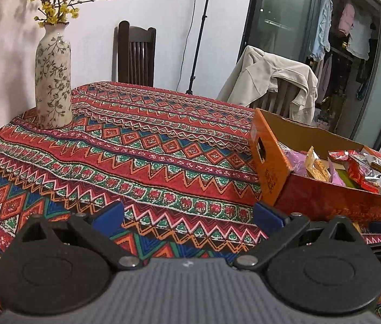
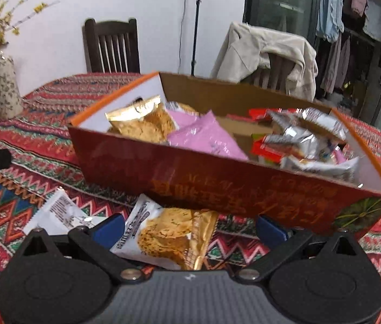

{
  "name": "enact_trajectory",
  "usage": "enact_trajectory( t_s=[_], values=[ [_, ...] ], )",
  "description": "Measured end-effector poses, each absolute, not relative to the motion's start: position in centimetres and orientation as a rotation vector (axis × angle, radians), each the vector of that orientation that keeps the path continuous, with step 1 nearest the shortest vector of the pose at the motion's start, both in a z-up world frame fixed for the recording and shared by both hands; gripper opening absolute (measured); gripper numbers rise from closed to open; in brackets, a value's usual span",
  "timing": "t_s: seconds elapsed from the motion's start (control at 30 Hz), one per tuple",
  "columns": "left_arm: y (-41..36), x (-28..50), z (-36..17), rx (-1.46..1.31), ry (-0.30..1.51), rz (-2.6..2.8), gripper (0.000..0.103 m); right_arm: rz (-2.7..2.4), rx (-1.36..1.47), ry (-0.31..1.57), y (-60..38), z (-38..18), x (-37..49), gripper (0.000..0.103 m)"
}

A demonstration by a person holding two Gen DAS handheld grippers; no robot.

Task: Organize snacks
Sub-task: 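Move both grippers back to the remaining snacks and grasp a gold cookie packet with the right gripper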

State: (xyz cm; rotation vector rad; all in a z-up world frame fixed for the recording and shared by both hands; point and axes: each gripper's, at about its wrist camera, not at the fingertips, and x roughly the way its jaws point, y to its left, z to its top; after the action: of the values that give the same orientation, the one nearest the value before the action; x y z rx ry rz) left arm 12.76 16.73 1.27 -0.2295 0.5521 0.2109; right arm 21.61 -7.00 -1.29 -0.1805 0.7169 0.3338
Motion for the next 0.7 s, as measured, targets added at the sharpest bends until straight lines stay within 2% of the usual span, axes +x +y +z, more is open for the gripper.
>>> enact_trajectory(
  t_s=[0.47, 0.5, 0.53, 0.57, 0.6, 0.7],
  values=[
    [17.0, 13.1, 0.9, -0.239, 0.569, 0.222, 0.103, 0.382, -0.128, 0.730, -7.0, -2.4, 22.1, 0.103],
    [17.0, 13.1, 0.9, -0.238, 0.570, 0.222, 0.103, 0.391, -0.128, 0.729, -7.0, -2.3, 22.2, 0.098],
    [17.0, 13.2, 0.8, -0.236, 0.571, 0.221, 0.103, 0.393, -0.129, 0.719, -7.1, -2.1, 22.3, 0.087],
    [16.9, 13.2, 0.8, -0.234, 0.571, 0.220, 0.103, 0.394, -0.129, 0.712, -7.1, -1.9, 22.1, 0.080],
    [16.9, 13.2, 0.8, -0.231, 0.570, 0.219, 0.103, 0.405, -0.129, 0.705, -7.0, -1.7, 21.9, 0.066],
    [16.8, 13.3, 0.7, -0.227, 0.570, 0.220, 0.103, 0.419, -0.152, 0.686, -6.9, -1.5, 21.0, 0.056]
  ],
)
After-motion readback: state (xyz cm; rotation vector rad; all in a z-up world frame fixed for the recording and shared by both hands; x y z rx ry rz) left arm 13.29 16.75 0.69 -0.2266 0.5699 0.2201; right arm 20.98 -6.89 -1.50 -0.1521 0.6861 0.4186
